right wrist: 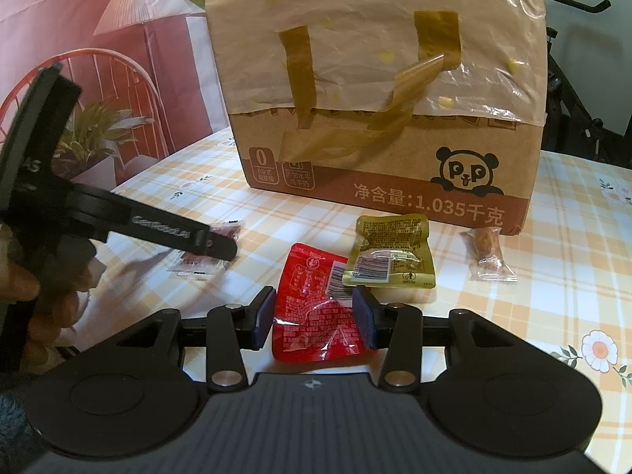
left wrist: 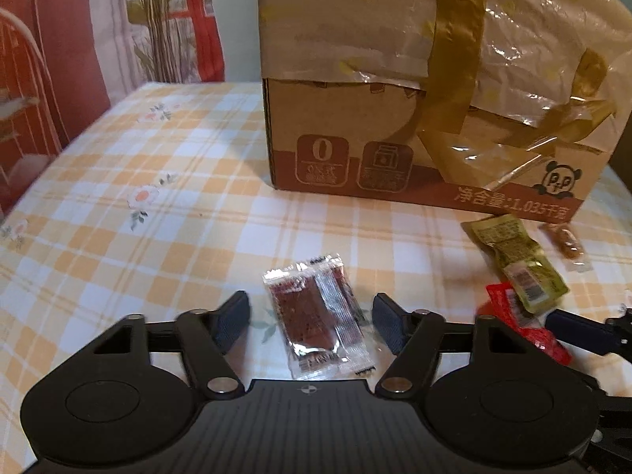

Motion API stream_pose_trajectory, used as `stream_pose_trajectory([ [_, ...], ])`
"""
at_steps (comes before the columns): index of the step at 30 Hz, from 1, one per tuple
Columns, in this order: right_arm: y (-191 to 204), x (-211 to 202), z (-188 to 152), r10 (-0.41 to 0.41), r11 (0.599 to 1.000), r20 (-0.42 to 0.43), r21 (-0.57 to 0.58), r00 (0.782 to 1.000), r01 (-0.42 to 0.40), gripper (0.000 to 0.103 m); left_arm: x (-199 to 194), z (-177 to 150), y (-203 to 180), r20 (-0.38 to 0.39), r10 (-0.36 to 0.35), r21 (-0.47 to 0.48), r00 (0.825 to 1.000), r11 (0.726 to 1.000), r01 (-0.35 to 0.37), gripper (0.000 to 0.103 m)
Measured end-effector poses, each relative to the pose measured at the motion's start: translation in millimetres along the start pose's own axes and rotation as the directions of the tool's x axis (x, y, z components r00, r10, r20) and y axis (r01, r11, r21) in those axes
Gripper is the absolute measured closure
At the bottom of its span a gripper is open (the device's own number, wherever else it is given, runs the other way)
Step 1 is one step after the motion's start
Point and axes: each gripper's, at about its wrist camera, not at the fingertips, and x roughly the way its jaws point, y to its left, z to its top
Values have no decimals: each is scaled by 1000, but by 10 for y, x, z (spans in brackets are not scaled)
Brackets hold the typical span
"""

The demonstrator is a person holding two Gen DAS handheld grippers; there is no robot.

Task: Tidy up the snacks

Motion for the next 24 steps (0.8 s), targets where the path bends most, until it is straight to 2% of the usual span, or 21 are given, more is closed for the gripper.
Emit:
stream_pose_trajectory([
  [1, 3, 1, 0, -1, 1000, 0, -2, 1000, 1, 57, -23, -5, 10, 12, -9, -4, 1000, 1000, 9, 54],
  [3, 5, 2, 0, -2, 1000, -1, -5, 1000, 2, 57, -52, -8, 48, 14, -32, -20, 999, 999, 32, 58],
  [6, 6, -4, 5, -2, 1000, -2, -5, 1000, 2, 56, -108, -50, 104, 20, -57, -32, 998, 998, 58, 60],
  [11, 49, 26, 19, -21, 999, -30, -27, 999, 20, 48, -187, -154, 174, 29, -96, -21, 995, 995, 97, 60],
  [17, 39, 39, 32, -29, 999, -42, -20, 999, 28, 47, -250, -172, 172, 49, -109, -6, 993, 994, 109, 60],
  [22, 122, 63, 25, -55, 996, -55, -72, 997, 51, 45, -255, -201, 115, 52, -130, 17, 990, 992, 129, 60],
  [24, 125, 64, 27, -61, 995, -57, -77, 997, 56, 48, -265, -209, 107, 57, -135, 24, 989, 991, 134, 60],
])
